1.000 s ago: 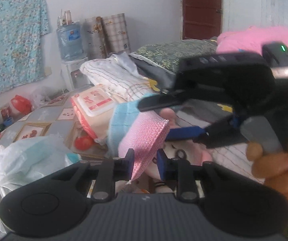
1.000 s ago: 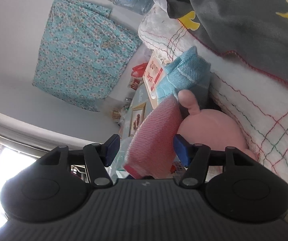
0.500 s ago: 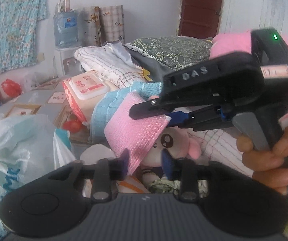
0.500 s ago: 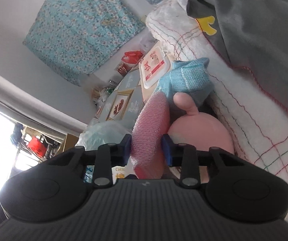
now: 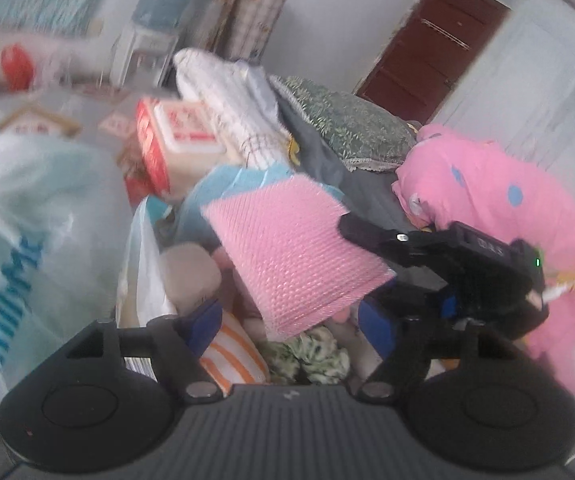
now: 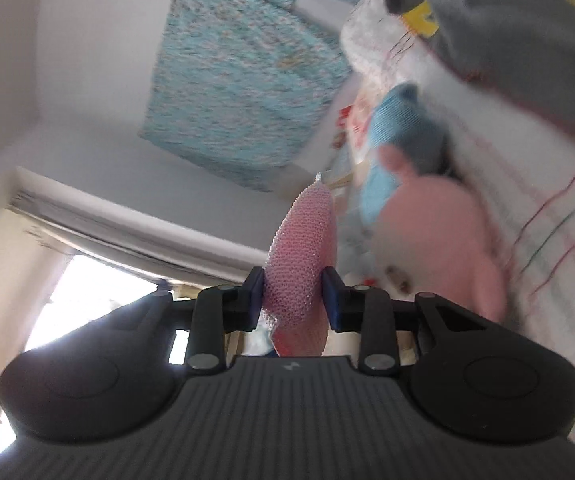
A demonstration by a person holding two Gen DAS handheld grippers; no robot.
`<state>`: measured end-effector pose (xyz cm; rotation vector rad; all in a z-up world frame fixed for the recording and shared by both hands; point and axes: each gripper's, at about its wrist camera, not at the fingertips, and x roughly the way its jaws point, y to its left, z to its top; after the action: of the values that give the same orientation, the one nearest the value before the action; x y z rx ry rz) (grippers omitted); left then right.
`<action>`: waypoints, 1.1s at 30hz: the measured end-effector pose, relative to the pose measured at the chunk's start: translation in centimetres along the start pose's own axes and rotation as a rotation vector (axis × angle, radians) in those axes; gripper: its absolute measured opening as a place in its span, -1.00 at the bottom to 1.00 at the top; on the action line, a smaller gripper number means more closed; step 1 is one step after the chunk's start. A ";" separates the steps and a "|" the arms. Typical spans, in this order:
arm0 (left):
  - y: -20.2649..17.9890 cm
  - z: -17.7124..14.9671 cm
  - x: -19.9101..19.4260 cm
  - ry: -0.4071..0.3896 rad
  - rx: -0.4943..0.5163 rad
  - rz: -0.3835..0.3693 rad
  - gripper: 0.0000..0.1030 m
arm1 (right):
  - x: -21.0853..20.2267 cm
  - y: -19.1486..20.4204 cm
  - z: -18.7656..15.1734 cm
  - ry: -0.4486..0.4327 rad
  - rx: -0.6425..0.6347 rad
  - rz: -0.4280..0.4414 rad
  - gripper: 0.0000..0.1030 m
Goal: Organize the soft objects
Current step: 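Carry the pink pad with the right gripper into the cardboard box and release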
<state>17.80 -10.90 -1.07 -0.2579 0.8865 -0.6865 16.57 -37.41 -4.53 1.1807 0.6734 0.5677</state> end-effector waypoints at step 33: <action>12.6 1.6 -23.9 -0.233 -0.147 0.400 0.60 | 28.5 19.8 -12.4 0.492 -0.266 0.081 -0.43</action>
<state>14.15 14.06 8.80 -0.2749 0.7359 -0.2146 25.72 -3.47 6.54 0.8231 0.9350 1.0021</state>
